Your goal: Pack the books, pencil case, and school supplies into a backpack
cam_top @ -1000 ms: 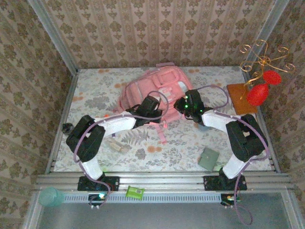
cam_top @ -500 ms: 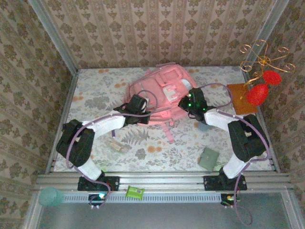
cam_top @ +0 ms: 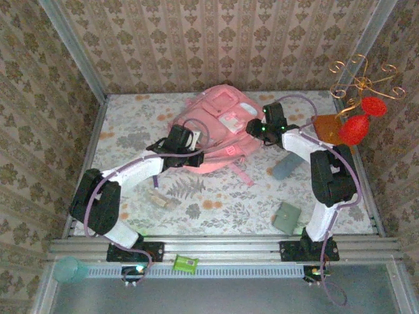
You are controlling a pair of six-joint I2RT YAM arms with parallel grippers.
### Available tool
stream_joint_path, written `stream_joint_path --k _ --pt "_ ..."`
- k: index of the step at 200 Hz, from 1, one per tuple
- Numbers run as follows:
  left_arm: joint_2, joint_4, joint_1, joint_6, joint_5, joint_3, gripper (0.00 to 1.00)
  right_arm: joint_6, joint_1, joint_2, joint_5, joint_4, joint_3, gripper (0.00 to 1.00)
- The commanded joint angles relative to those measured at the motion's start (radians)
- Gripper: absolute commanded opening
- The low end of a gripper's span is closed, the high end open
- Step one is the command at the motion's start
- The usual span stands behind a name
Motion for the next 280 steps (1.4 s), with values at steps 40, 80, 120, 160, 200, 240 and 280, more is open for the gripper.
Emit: stream_joint_path --k 40,80,120,160,200,240,280 --pt "0.009 0.118 -0.020 -0.083 0.121 0.033 0.00 0.044 0.068 -0.224 -0.123 -0.080 -0.118 0.61" --pt "0.034 0.133 -0.069 -0.088 0.100 0.058 0.00 0.312 0.163 -0.240 -0.243 0.138 -0.273 0.68" --pt "0.052 0.169 -0.104 -0.107 0.105 0.050 0.00 0.441 0.219 -0.229 -0.228 0.239 -0.336 0.67" --pt "0.068 0.184 -0.140 -0.115 0.107 0.054 0.00 0.483 0.229 -0.190 -0.193 0.315 -0.352 0.61" --pt "0.062 0.206 -0.157 -0.125 0.118 0.048 0.00 0.488 0.231 -0.144 -0.150 0.343 -0.349 0.45" --pt "0.050 0.169 -0.160 -0.101 0.102 0.040 0.00 0.469 0.214 -0.137 -0.091 0.346 -0.364 0.07" --pt "0.013 -0.010 -0.138 0.022 -0.016 0.036 0.00 0.385 0.158 -0.205 -0.062 0.284 -0.372 0.00"
